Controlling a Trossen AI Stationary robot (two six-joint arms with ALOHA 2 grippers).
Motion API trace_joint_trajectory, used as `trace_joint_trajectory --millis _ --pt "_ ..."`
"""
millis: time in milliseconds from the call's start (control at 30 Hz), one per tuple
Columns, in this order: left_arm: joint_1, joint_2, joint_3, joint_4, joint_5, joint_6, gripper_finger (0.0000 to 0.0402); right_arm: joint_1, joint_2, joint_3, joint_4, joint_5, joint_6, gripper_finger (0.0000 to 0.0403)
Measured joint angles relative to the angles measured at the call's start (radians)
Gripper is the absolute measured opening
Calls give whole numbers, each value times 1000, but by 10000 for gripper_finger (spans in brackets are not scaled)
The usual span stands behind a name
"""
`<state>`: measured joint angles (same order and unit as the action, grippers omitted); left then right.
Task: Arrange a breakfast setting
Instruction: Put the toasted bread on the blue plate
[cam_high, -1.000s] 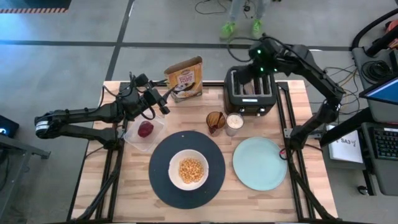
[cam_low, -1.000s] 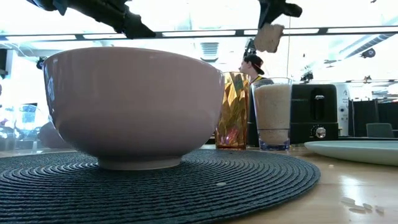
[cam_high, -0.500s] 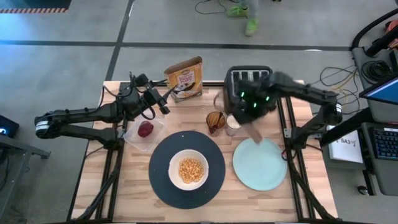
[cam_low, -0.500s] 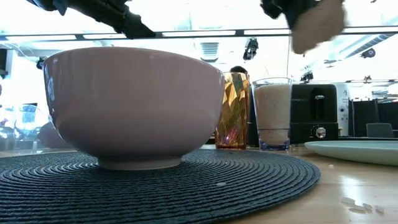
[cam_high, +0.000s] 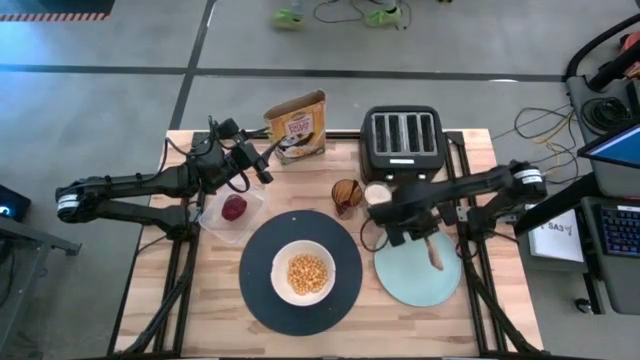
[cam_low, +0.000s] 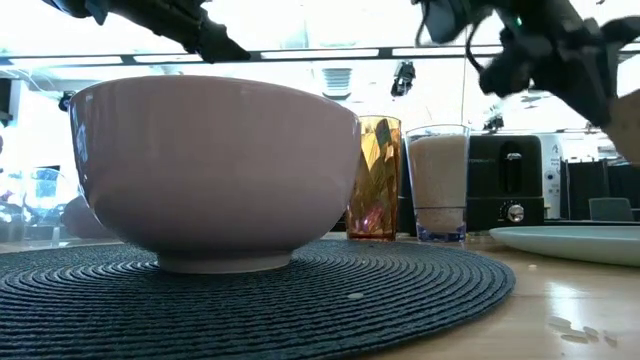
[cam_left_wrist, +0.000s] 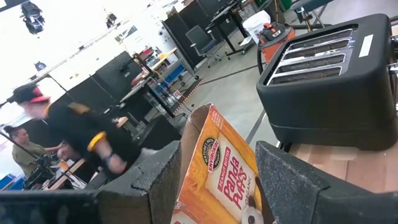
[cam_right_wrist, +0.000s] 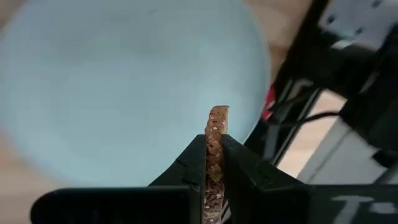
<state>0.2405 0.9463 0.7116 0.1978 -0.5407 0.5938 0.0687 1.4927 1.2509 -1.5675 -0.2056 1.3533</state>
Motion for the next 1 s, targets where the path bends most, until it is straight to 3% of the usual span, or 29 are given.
trace_joint_trajectory --millis 300,633,1000 --pt "0 0 -1 0 0 0 189 150 61 -95 5 154 7 28" --pt "0 0 -1 0 1 0 189 199 80 -144 157 154 47 31" --pt "0 0 -1 0 1 0 189 194 80 -133 215 154 62 102"
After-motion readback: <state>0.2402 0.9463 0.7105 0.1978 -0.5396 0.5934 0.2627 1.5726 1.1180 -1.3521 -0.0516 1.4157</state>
